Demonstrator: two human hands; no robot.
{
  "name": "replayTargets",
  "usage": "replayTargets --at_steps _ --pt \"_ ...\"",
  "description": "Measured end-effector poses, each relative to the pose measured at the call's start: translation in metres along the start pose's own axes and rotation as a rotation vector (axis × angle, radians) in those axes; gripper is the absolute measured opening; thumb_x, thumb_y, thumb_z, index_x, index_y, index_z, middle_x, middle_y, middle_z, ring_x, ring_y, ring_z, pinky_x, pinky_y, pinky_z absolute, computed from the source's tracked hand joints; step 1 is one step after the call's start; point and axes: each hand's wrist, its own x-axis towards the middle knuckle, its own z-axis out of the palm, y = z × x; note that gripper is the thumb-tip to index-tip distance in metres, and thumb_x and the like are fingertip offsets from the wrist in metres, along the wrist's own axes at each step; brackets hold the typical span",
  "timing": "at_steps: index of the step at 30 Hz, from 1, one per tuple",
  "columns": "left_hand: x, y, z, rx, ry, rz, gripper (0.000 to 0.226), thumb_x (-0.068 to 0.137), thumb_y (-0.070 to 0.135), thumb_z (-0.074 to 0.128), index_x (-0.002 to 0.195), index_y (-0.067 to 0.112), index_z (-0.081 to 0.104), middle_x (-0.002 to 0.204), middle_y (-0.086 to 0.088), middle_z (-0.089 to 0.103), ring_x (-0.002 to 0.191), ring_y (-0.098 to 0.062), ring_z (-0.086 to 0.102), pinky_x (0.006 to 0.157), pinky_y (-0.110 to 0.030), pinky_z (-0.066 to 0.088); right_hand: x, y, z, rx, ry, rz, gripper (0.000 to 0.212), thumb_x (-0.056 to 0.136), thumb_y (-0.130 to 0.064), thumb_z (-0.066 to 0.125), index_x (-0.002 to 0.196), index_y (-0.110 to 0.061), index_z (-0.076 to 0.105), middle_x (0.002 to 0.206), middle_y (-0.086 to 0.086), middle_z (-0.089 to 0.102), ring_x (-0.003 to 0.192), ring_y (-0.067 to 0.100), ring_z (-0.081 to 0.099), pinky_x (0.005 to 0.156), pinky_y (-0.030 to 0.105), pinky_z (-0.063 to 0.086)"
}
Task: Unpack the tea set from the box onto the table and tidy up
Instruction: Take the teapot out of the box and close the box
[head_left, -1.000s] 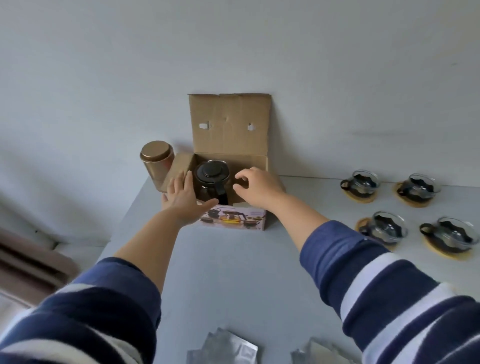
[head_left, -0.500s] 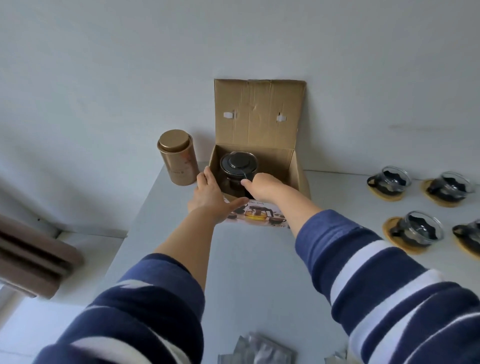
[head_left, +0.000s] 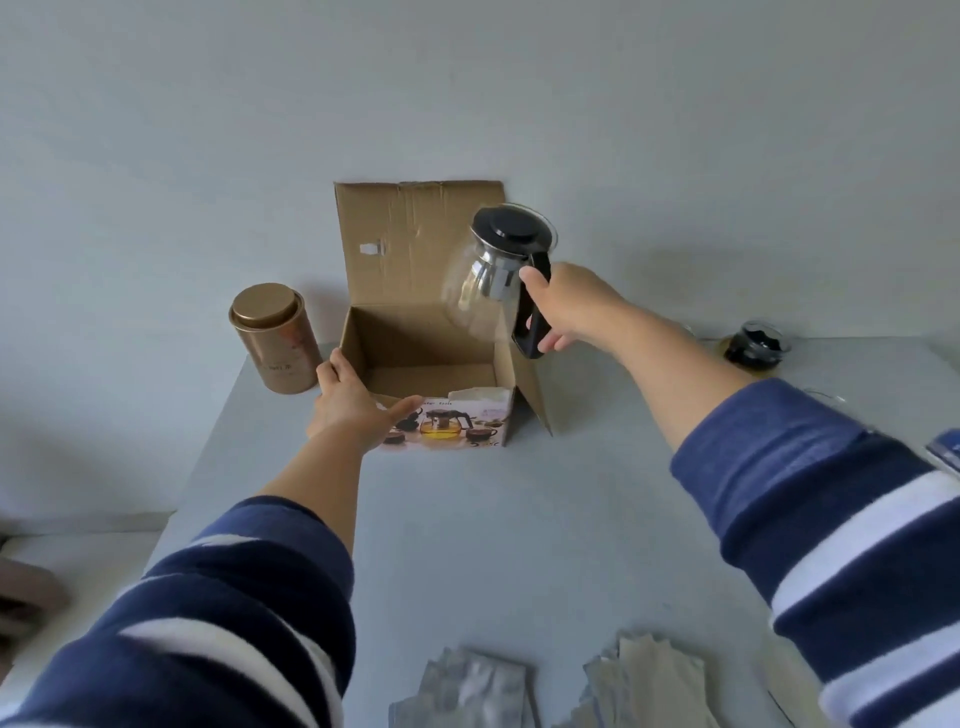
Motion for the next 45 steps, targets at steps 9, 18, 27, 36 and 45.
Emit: replayTargets --at_steps 9,18,27,36,45 --pt "0.000 0.002 0.004 -0.018 0.011 0.008 0.123 0.069 0.060 0.073 0.153 0.016 -0.005 0.156 -0.007 0.011 0.139 -0.036 0.031 0.107 -0.049 0.039 0.001 0.094 -0.020 -0.187 0.098 0.325 0.056 0.100 -0.048 0.022 0.112 -0.002 0.051 0.082 0.017 0.073 0.056 0.026 0.066 0.070 0.035 0.056" --pt "0.008 0.005 0.010 -0.025 0.029 -0.035 0.125 0.066 0.059 0.075 0.153 0.017 -0.004 0.156 -0.007 0.013 0.140 -0.035 0.028 0.108 -0.050 0.038 0.030 0.170 -0.002 -0.217 0.120 0.368 0.055 0.099 -0.048 0.025 0.113 -0.003 0.052 0.103 0.016 0.069 0.091 0.034 0.069 0.081 0.040 0.054" --pt "0.007 0.008 0.009 -0.043 0.024 -0.061 0.122 0.067 0.055 0.077 0.153 0.021 -0.002 0.157 -0.005 0.011 0.143 -0.035 0.023 0.110 -0.051 0.034 0.035 0.176 -0.007 -0.039 0.029 0.397 0.052 0.099 -0.046 0.028 0.125 -0.004 0.043 0.103 0.015 0.066 0.088 0.032 0.071 0.080 0.044 0.058" --pt "0.001 0.000 0.003 -0.048 -0.005 -0.027 0.119 0.066 0.066 0.071 0.152 0.024 0.001 0.157 -0.004 0.011 0.140 -0.036 0.027 0.108 -0.054 0.036 0.003 0.145 0.026 -0.049 0.375 0.206 0.039 0.098 -0.039 0.036 0.118 -0.005 0.036 0.112 0.017 0.060 0.098 0.038 0.061 0.070 0.038 0.041" --pt "0.002 -0.019 -0.003 -0.404 0.164 -0.237 0.061 0.088 0.034 0.053 0.142 0.014 0.030 0.135 -0.017 0.048 0.111 -0.039 0.054 0.088 -0.048 0.050 -0.009 0.121 0.110 1.294 0.000 0.847 0.017 0.095 -0.019 0.055 0.105 -0.008 0.047 0.084 0.017 0.057 0.069 0.025 0.057 0.074 0.035 0.052"
